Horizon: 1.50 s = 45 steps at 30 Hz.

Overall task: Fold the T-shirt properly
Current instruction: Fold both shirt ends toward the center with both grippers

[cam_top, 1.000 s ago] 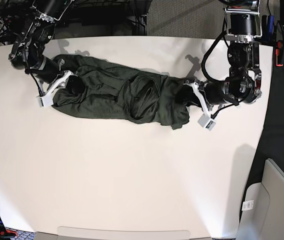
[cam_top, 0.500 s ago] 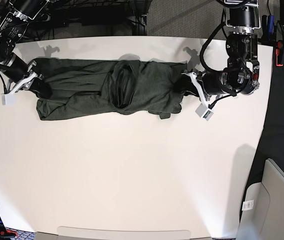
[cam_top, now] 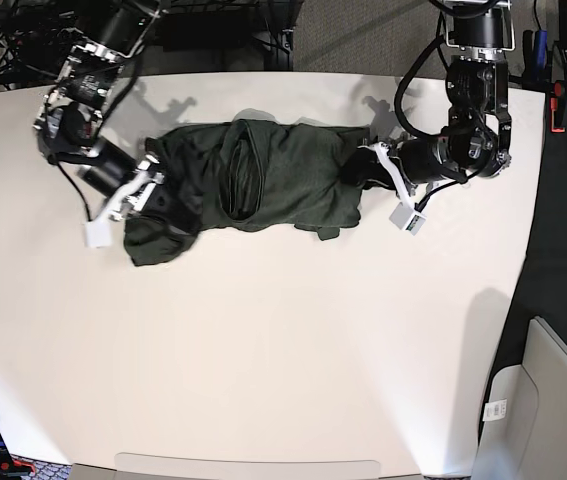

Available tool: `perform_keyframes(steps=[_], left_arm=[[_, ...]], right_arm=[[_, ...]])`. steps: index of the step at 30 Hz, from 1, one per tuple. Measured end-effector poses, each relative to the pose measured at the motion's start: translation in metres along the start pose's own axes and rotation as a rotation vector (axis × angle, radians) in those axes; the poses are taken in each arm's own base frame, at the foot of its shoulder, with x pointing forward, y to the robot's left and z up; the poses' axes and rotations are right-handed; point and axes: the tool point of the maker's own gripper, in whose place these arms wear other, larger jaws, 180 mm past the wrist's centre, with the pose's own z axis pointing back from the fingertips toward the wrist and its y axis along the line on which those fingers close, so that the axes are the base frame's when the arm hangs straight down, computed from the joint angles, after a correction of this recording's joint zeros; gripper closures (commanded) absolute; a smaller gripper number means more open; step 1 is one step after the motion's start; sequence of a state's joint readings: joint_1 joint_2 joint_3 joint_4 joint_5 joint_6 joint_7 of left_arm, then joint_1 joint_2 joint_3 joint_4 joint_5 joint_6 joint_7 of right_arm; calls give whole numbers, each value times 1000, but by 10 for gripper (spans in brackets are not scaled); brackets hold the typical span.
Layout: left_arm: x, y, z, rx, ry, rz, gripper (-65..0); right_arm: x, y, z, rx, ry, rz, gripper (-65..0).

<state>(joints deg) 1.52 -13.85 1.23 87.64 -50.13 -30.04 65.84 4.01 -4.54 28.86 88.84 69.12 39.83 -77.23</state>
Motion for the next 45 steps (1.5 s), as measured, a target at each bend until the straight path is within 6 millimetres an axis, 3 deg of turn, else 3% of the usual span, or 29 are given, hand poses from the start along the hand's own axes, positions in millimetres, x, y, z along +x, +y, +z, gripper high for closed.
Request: perform_keyframes(steps=[4, 10, 14, 20, 27, 30, 37, 40, 45], left_arm=[[-1, 1, -2, -5, -4, 16, -54], [0, 1, -2, -5, -12, 17, -54], [1, 2, -2, -4, -18, 19, -54], [1, 2, -2, -4, -18, 18, -55], [1, 2, -2, -4, -18, 18, -55], [1, 5, 0, 5, -19, 20, -57], [1, 5, 0, 5, -20, 21, -71], [2, 5, 0, 5, -21, 20, -127], [15, 9, 15, 44, -61, 4, -162]], right_arm=[[-13, 48, -51, 145, 58, 19, -6], [-26, 68, -74, 179, 203, 141, -6], [-52, 92, -93, 259, 287, 146, -6], [-75, 108, -100, 308, 377, 186, -6], [-125, 108, -119, 306, 557, 221, -7], [-123, 109, -127, 311, 556, 224, -26], [-116, 110, -124, 302, 544, 257, -337], [-105, 128, -124, 346, 508, 298, -329], [-98, 130, -122, 342, 498, 326, -300]])
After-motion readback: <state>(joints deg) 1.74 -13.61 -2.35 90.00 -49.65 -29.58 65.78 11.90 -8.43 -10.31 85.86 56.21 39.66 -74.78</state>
